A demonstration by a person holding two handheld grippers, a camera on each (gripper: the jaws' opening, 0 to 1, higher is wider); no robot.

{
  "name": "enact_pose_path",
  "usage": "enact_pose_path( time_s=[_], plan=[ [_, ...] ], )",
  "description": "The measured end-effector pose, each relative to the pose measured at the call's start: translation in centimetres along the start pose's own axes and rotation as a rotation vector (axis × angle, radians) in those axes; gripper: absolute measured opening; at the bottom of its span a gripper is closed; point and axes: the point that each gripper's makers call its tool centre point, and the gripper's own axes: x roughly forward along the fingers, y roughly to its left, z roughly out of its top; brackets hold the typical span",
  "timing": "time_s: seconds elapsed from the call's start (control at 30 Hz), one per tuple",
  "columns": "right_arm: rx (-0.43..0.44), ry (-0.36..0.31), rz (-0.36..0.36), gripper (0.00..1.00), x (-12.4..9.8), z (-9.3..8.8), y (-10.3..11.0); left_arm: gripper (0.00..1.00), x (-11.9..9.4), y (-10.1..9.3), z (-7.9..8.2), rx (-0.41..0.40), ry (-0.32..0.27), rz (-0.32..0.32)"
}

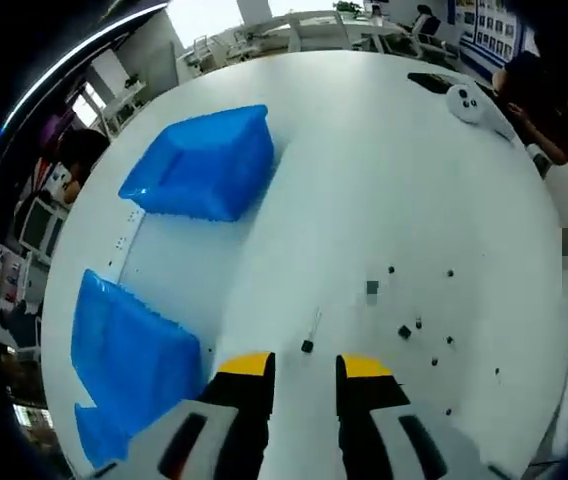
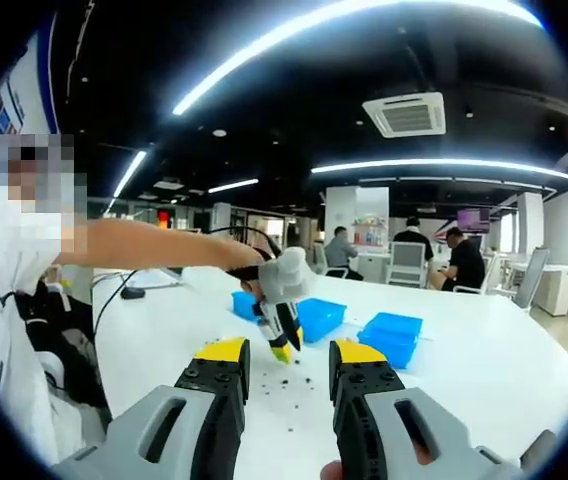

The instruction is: Pick up the resistors one by one and place each resistor into its matching bin, sorting the parts by color and model until every resistor is separated into the correct bin for its type

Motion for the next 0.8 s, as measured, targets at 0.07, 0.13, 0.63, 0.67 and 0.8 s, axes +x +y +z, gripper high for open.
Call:
enact_pose_path(
  time_s=[0.07,0.13,0.63,0.67,0.8],
  plan=[
    [0.005,0.0,-0.005,0.34,0.0,-0.1,-0.3,0.27,0.3,0.1,-0.1,0.011,0.007,-0.004],
    [0.006,0.004,-0.006,0.34,0.1,-0.3,-0.4,0.29,0.5,0.2,0.1,-0.011,-0.003,-0.03],
    [-0.001,0.014,-0.004,0.34,0.0,-0.4,-0.4,0.16,0.9,-0.9,0.5,-0.091,-0.019,-0.153],
    [-0.003,0.012,-0.005,0.34,0.0,-0.3,-0.4,0.16,0.9,-1.0,0.6,-0.117,-0.026,-0.154],
    [-0.008,0.01,-0.004,0.34,-0.1,-0.2,-0.3,0.07,0.9,-1.5,0.6,-0.172,-0.031,-0.172]
  ],
)
